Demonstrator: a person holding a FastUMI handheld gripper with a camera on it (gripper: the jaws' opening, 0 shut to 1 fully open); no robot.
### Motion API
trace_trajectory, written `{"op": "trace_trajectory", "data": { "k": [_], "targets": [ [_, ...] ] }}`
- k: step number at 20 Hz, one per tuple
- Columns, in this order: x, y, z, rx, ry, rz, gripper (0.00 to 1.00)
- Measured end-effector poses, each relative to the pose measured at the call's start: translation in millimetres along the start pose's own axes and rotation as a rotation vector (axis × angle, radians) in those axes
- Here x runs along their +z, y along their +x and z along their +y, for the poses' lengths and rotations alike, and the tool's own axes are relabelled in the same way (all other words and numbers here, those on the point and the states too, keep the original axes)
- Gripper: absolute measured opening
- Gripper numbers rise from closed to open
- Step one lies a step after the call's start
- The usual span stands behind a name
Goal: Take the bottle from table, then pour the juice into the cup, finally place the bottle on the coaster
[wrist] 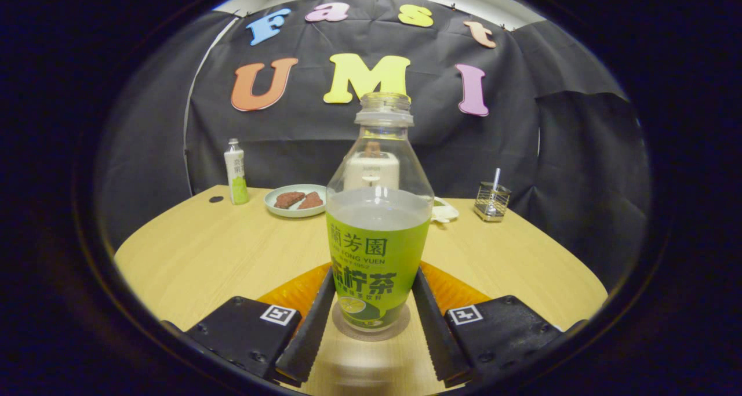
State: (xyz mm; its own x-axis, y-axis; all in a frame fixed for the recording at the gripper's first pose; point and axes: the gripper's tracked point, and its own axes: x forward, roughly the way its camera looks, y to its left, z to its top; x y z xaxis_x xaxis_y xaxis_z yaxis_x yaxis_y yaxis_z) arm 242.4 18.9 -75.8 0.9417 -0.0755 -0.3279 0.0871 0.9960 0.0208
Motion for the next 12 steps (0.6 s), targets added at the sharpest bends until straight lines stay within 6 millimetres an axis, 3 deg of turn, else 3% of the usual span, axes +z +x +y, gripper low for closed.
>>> {"op": "trace_trajectory", "data": {
  "k": [7, 12],
  "targets": [
    [-10.7, 17.1, -4.5, 0.013, -0.012, 0.037, 0.82],
    [-2.7, 14.7, -5.7, 0.021, -0.029, 0.01, 0.84]
  ]
}}
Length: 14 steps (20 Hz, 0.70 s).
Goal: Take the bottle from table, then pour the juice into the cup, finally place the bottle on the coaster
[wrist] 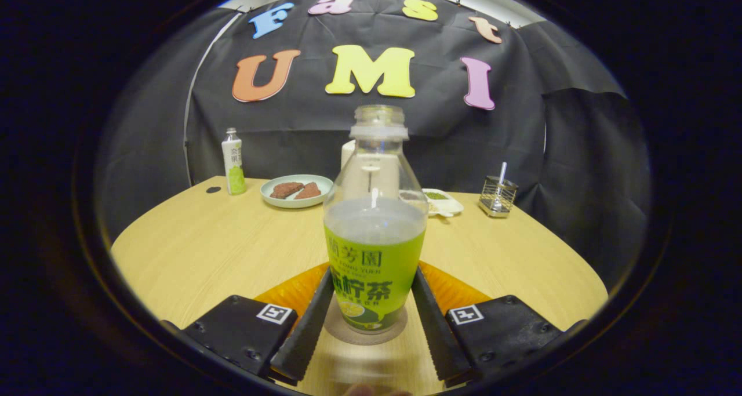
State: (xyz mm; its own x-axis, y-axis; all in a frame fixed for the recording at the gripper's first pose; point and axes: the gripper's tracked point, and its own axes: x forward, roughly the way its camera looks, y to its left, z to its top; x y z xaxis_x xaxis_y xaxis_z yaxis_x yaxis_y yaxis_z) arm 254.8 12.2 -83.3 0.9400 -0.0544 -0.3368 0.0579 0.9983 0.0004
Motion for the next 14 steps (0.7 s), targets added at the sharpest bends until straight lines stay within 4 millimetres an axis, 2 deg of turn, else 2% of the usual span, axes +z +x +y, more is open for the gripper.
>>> {"op": "trace_trajectory", "data": {
  "k": [1, 6, 14],
  "targets": [
    [1.1, -1.6, 2.8, 0.013, -0.005, -0.005, 0.84],
    [6.0, -11.6, 7.6, 0.04, -0.015, -0.02, 1.0],
    [18.6, -49.0, -0.2, 0.035, 0.007, -0.089, 1.0]
  ]
}}
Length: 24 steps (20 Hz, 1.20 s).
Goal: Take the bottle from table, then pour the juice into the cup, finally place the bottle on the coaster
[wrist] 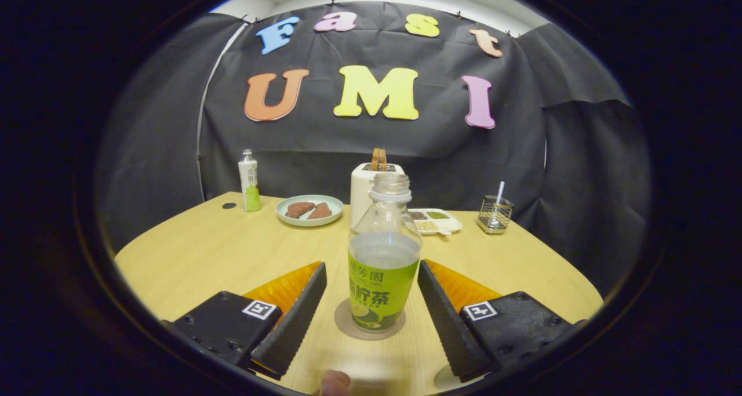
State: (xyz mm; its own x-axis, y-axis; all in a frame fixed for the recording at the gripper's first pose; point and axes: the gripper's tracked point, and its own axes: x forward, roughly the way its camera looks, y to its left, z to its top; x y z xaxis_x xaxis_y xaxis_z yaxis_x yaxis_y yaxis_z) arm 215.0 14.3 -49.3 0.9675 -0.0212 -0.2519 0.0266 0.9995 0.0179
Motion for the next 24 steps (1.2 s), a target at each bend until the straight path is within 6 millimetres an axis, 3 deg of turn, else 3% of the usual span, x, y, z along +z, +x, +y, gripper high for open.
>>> {"op": "trace_trajectory", "data": {
  "k": [8, 17, 20, 24],
  "targets": [
    [13.4, -71.7, -1.4, -0.018, -0.043, -0.079, 1.0],
    [34.3, -163.9, 36.8, 0.093, -0.005, -0.161, 1.0],
    [41.9, -194.5, 39.7, 0.105, -0.022, -0.203, 1.0],
    [31.4, -219.4, 34.9, 0.109, 0.002, -0.199, 1.0]
  ]
}}
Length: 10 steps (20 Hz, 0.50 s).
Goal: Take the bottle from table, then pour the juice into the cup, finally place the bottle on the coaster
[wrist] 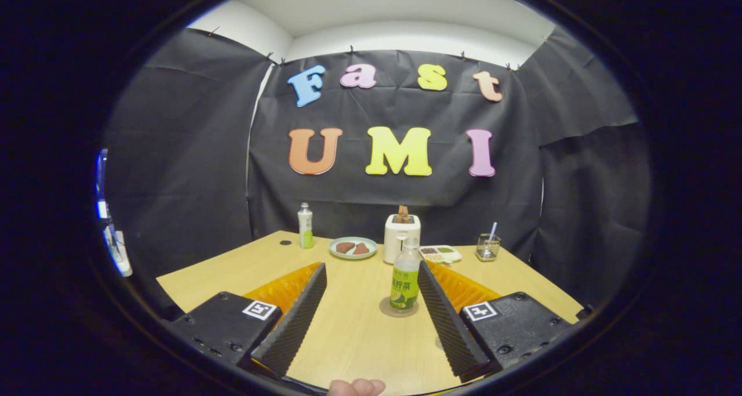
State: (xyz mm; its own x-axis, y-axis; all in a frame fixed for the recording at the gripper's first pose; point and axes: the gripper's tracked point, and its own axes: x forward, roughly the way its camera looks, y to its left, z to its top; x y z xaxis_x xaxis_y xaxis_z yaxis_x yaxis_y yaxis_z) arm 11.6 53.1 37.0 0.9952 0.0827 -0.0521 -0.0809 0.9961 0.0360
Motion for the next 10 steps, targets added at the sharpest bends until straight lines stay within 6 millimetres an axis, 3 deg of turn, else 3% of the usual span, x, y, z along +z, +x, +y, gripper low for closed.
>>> {"op": "trace_trajectory", "data": {
  "k": [4, 10],
  "targets": [
    [-2.7, -15.4, -1.7, -0.013, 0.024, -0.021, 1.0],
    [-8.2, -18.7, 12.0, -0.001, -0.017, -0.022, 1.0]
  ]
}}
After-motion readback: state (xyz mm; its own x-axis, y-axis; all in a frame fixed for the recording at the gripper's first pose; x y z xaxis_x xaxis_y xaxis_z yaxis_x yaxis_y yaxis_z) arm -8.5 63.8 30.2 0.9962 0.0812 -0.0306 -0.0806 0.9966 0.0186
